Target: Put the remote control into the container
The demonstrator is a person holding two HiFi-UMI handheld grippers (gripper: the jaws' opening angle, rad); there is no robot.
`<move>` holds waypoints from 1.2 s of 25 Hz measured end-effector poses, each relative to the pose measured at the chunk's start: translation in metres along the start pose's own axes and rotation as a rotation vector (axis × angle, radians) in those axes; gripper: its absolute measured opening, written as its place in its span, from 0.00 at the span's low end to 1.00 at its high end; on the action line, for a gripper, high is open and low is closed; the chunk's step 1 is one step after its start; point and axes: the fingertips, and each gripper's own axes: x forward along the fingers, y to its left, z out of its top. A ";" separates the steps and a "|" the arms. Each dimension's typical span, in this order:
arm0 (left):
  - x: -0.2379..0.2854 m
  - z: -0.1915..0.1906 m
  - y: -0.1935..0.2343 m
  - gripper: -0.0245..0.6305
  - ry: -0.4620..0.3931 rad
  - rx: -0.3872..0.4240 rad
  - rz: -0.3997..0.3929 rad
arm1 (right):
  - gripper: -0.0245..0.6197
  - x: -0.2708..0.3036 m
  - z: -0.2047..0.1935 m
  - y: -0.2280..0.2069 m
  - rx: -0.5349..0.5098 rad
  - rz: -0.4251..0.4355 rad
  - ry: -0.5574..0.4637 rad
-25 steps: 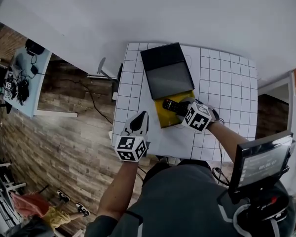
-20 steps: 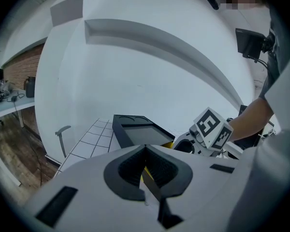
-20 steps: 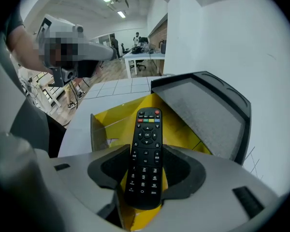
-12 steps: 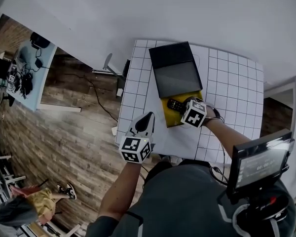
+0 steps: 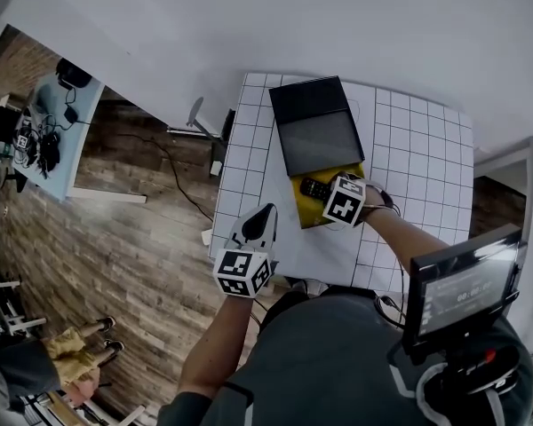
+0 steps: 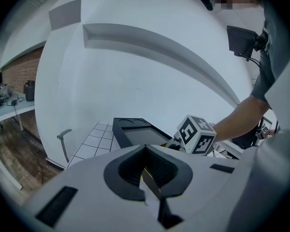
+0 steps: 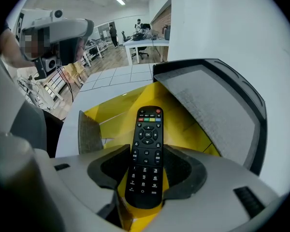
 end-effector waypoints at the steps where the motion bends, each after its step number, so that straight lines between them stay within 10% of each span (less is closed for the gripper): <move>1: -0.001 0.001 0.000 0.05 -0.002 -0.001 0.003 | 0.37 0.000 0.000 0.000 -0.005 0.002 -0.001; 14: -0.024 0.013 -0.016 0.05 -0.033 0.021 0.019 | 0.44 -0.014 0.006 -0.005 0.020 -0.056 -0.094; 27: -0.071 0.046 -0.037 0.05 -0.145 0.063 0.107 | 0.43 -0.158 0.046 -0.017 0.236 -0.270 -0.614; 30: -0.084 0.053 -0.046 0.05 -0.179 0.044 0.113 | 0.20 -0.196 0.053 -0.009 0.271 -0.282 -0.748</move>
